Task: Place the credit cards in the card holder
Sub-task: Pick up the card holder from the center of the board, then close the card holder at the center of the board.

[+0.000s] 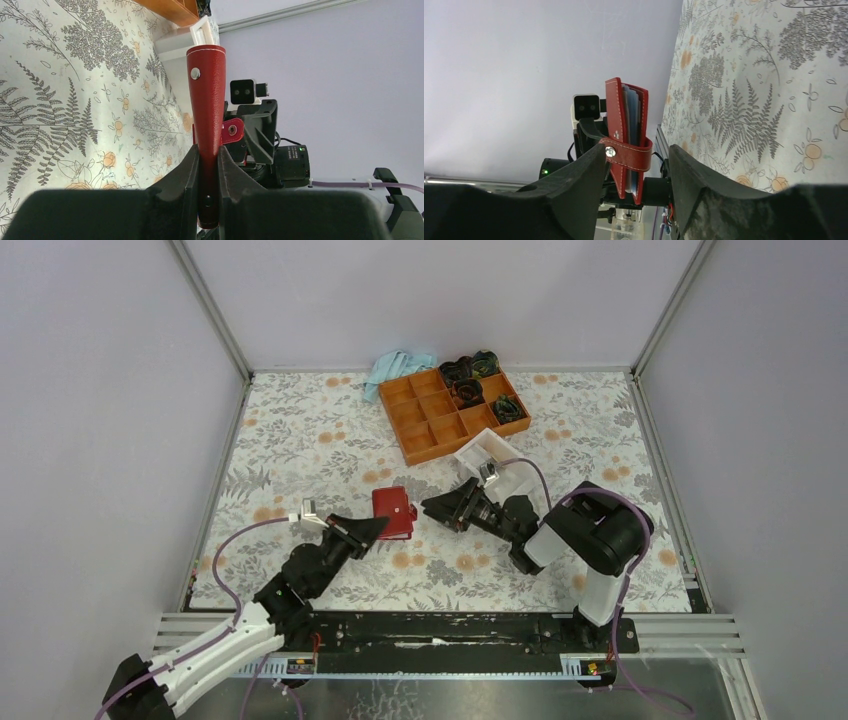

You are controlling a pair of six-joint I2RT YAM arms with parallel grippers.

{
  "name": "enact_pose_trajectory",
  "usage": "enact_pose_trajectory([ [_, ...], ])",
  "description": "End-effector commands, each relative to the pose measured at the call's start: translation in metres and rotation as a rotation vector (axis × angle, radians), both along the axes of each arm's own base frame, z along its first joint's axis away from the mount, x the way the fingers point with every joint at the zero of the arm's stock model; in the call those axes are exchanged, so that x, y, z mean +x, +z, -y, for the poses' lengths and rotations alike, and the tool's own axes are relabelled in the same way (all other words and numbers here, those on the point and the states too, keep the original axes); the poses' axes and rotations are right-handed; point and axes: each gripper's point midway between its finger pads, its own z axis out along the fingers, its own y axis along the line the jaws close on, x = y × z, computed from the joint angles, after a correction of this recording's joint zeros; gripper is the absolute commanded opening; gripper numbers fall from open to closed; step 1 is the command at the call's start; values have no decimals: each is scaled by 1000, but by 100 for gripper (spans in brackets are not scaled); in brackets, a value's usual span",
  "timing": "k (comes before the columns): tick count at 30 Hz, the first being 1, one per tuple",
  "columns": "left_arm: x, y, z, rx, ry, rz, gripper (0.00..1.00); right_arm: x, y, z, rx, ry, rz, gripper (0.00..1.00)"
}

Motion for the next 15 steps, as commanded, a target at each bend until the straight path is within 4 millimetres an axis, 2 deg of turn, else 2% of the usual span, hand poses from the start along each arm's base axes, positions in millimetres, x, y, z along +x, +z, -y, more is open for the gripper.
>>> enact_pose_trajectory([
  [1, -7, -60, -12, 91, 19, -69, 0, 3, 16, 4, 59, -24, 66, 54],
  [15, -5, -57, -8, 70, 9, -65, 0, 4, -3, 7, 18, -44, 26, 32],
])
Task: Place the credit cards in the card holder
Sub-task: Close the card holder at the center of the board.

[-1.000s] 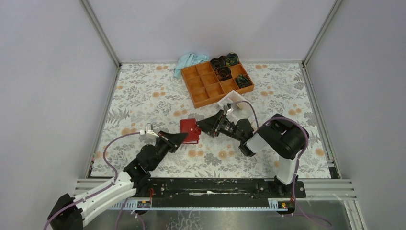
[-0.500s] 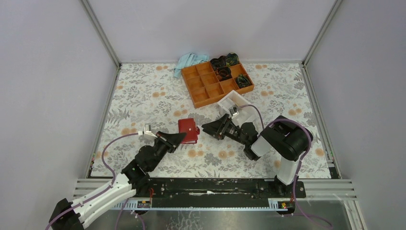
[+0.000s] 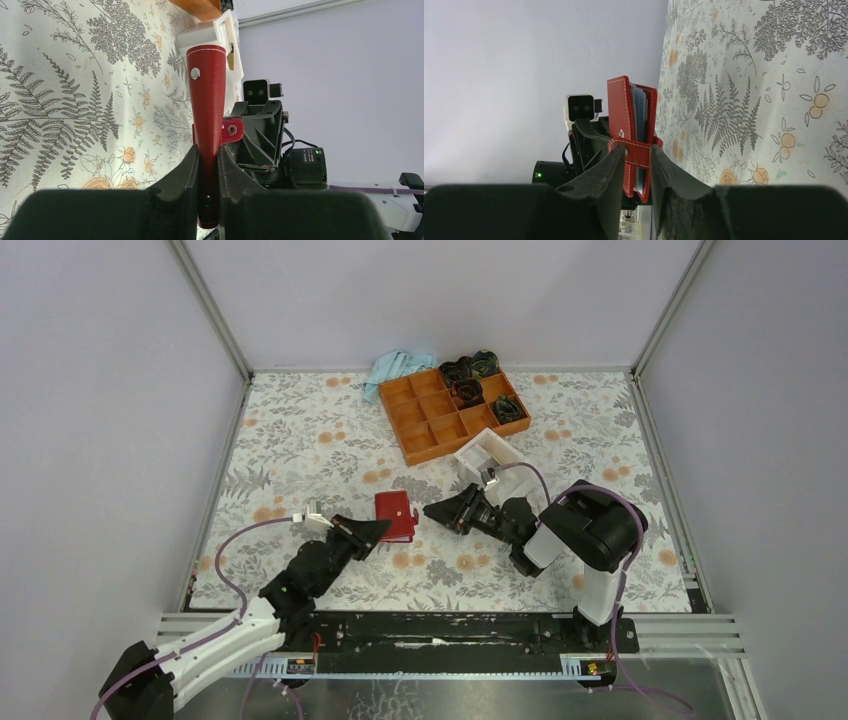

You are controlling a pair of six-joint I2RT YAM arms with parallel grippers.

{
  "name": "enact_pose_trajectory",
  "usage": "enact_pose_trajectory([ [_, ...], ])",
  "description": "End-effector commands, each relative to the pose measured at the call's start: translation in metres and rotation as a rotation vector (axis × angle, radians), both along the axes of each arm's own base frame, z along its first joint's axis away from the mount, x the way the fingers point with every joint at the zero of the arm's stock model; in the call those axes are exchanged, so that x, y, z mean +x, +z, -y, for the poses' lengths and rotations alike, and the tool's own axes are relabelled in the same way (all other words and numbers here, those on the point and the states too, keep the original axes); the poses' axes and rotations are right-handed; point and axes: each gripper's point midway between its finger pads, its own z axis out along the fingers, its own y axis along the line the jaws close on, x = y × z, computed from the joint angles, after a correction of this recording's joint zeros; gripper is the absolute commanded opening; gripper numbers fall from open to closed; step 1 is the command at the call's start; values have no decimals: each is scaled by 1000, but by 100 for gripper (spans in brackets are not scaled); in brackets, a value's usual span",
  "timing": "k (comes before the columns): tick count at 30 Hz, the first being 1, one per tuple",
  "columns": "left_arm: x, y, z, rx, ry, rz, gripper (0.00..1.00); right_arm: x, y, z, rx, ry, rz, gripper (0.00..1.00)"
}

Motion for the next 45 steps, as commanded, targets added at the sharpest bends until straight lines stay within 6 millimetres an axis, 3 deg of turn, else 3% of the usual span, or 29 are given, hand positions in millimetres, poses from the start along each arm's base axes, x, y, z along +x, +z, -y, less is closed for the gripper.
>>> enact_pose_trajectory([
  [1, -8, -37, -10, 18, 6, -14, 0, 5, 13, 5, 37, -34, 66, 31],
  [13, -9, -38, -10, 4, 5, -20, 0, 1, -1, -7, 19, -5, 46, 25],
  [31, -12, -47, -9, 6, -8, -41, 0, -1, 23, -28, 62, 48, 98, 23],
  [45, -11, -50, -15, 21, 19, -46, 0, -9, 28, -18, 82, 31, 96, 23],
])
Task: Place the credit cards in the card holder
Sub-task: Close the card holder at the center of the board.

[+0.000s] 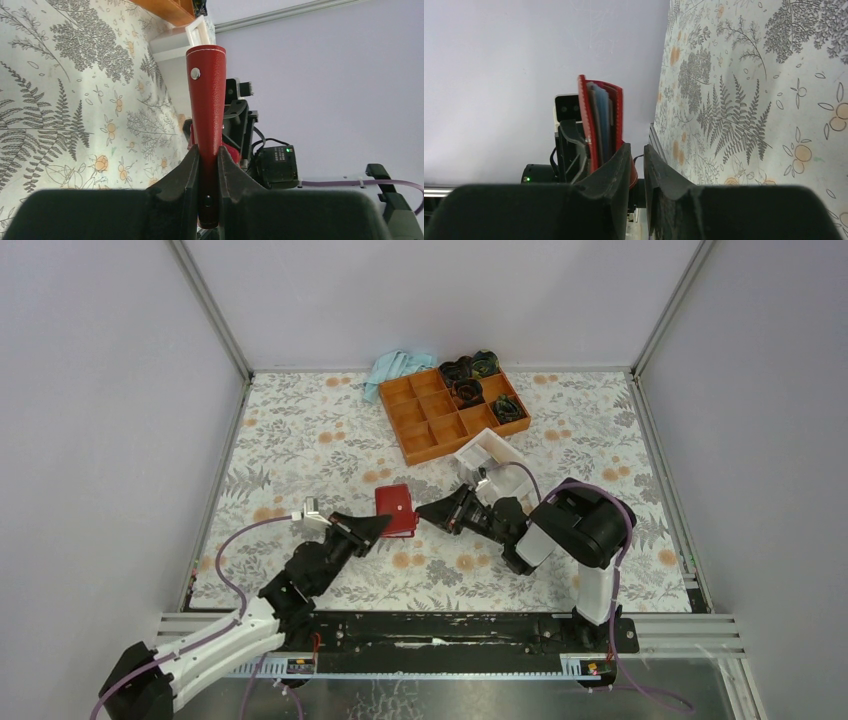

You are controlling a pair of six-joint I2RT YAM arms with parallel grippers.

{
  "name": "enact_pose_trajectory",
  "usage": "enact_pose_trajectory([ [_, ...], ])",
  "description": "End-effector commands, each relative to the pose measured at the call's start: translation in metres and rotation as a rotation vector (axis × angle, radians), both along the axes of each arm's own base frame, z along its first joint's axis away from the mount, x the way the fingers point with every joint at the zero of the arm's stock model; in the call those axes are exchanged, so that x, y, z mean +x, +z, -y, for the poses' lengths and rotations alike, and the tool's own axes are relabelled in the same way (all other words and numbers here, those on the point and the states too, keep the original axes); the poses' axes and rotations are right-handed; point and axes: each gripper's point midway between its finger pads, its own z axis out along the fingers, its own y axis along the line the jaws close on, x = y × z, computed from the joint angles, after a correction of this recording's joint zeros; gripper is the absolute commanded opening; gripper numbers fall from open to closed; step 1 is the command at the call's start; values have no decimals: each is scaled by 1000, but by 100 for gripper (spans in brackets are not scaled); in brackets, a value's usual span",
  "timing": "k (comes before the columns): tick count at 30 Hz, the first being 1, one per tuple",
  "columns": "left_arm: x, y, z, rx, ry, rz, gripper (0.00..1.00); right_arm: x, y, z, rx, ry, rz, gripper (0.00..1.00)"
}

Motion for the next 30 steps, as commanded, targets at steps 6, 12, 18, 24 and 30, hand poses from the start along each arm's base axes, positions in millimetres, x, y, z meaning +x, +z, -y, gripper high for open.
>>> enact_pose_trajectory([
  [6, -14, -76, -19, 117, 19, -109, 0, -8, 27, 1, 63, 8, 86, 27],
  [12, -14, -93, -22, 175, 25, -140, 0, -6, 15, 2, -17, -3, 103, 33],
  [18, -13, -100, -22, 178, 31, -150, 0, -4, 4, 4, -117, -10, 117, 34],
  [24, -14, -111, -26, 201, 45, -184, 0, -3, -13, 7, -202, -15, 87, 35],
  [30, -14, -123, -33, 251, 66, -214, 0, -3, -29, 15, -305, -21, 78, 35],
])
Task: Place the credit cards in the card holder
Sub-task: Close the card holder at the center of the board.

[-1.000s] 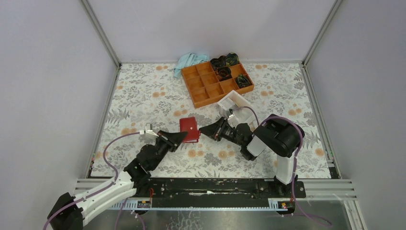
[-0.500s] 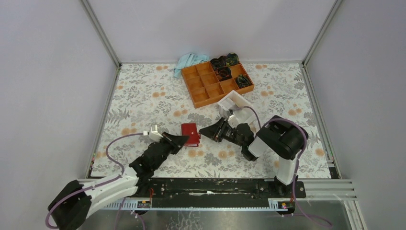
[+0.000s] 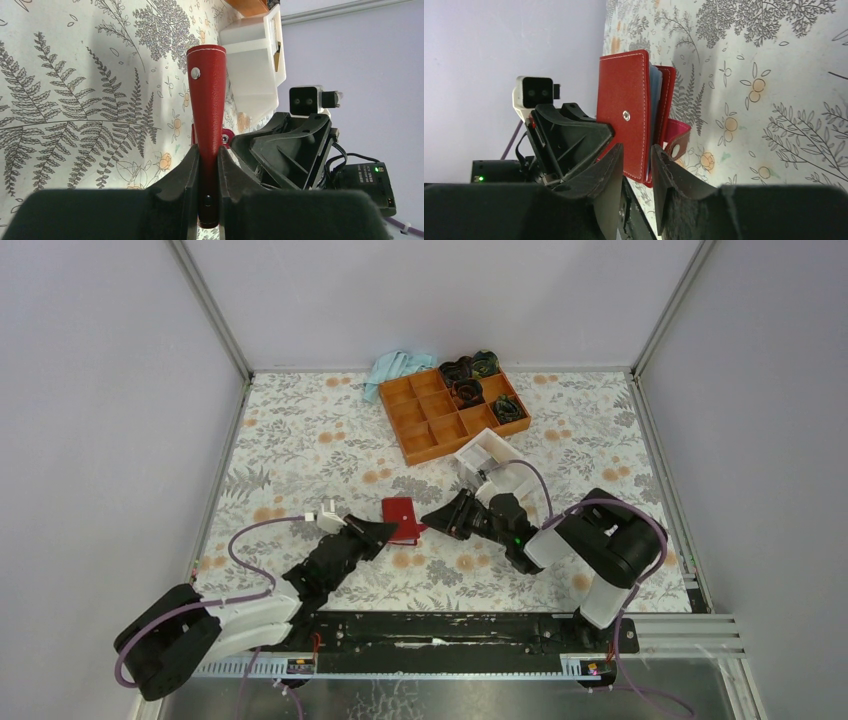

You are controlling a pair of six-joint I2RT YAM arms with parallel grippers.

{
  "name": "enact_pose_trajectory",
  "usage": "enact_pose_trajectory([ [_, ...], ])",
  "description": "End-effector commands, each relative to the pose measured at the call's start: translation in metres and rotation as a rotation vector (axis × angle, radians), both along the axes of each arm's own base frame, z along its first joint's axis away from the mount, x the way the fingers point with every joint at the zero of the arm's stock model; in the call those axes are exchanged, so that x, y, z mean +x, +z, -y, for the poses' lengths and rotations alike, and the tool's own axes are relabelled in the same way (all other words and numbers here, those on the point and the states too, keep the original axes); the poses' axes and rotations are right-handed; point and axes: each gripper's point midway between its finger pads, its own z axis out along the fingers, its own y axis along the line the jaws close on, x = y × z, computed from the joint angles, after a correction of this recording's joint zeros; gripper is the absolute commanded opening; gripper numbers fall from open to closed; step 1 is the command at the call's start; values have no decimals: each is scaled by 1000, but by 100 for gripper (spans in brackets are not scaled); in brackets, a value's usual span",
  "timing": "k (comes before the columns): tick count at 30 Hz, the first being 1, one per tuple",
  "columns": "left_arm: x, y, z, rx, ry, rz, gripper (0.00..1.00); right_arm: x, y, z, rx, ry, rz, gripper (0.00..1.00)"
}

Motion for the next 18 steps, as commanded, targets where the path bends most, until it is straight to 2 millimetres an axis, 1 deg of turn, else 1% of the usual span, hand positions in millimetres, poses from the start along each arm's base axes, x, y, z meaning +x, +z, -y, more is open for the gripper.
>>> enact_pose_trajectory([
  [1, -27, -62, -40, 109, 45, -77, 0, 3, 2, 2, -59, -10, 56, 35],
  [5, -30, -73, -44, 149, 46, -111, 0, 4, 0, 5, -86, -18, 64, 35],
  [8, -31, -78, -45, 174, 45, -126, 0, 5, -4, 8, -114, -29, 72, 35],
  [10, -31, -81, -46, 191, 42, -135, 0, 6, 0, 9, -133, -28, 90, 35],
  [13, -32, -85, -47, 211, 37, -150, 0, 7, -2, 10, -176, -26, 98, 35],
  [16, -34, -89, -46, 223, 29, -166, 0, 7, -7, 6, -222, -6, 99, 35],
  [18, -35, -92, -46, 230, 26, -178, 0, 4, -14, 2, -262, 15, 86, 35],
])
